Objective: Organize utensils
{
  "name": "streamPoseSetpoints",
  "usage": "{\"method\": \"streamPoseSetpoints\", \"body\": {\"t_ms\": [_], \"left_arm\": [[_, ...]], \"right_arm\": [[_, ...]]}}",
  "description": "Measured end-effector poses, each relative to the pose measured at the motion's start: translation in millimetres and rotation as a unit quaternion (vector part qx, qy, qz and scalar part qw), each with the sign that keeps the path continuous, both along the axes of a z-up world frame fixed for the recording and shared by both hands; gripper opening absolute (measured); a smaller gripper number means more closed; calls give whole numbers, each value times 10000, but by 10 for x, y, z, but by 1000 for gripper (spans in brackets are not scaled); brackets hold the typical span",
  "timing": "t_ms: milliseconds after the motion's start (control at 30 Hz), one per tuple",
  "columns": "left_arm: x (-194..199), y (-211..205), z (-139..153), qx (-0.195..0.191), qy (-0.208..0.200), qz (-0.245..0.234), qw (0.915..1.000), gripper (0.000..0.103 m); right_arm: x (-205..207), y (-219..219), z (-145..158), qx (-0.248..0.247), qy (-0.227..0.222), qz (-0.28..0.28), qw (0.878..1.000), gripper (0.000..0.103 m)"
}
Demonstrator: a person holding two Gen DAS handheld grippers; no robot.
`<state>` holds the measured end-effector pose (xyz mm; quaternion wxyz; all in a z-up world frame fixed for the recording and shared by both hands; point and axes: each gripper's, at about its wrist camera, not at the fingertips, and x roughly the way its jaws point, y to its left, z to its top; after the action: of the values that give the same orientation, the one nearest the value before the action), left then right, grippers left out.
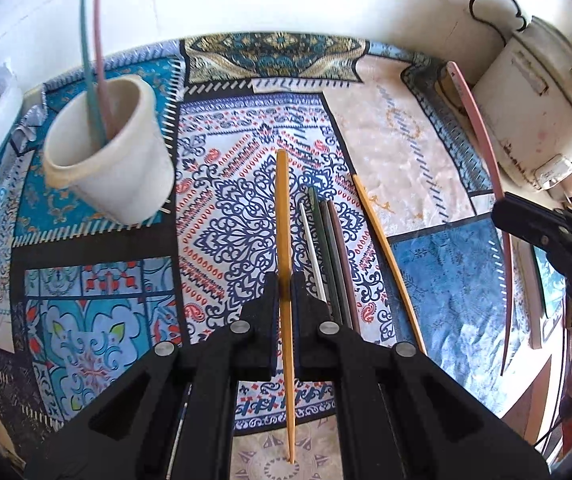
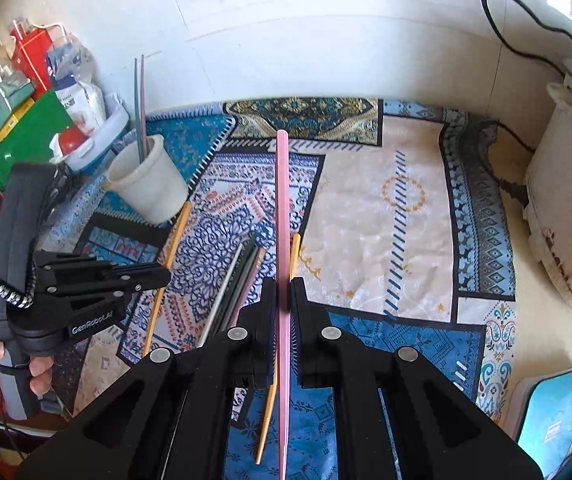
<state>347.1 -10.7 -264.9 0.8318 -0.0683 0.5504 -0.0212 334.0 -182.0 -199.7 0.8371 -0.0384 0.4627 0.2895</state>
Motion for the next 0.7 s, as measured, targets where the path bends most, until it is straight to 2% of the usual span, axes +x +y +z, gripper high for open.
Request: {"method": "streamPoseSetpoints", "body": {"t_ms": [333,633,700], "left_arm": [[-341,192,471,-29,-577,303,9979,3],[-581,526,840,-17,-1096,768,9910,3],[-623,601,909,-36,-1190,870,9891,0]], "right_arm": [[-72,300,348,168,-416,238,9987,6],[-83,714,605,381,-770,623,9944,6],[-74,806,652,426,-839,716,9930,6]]}}
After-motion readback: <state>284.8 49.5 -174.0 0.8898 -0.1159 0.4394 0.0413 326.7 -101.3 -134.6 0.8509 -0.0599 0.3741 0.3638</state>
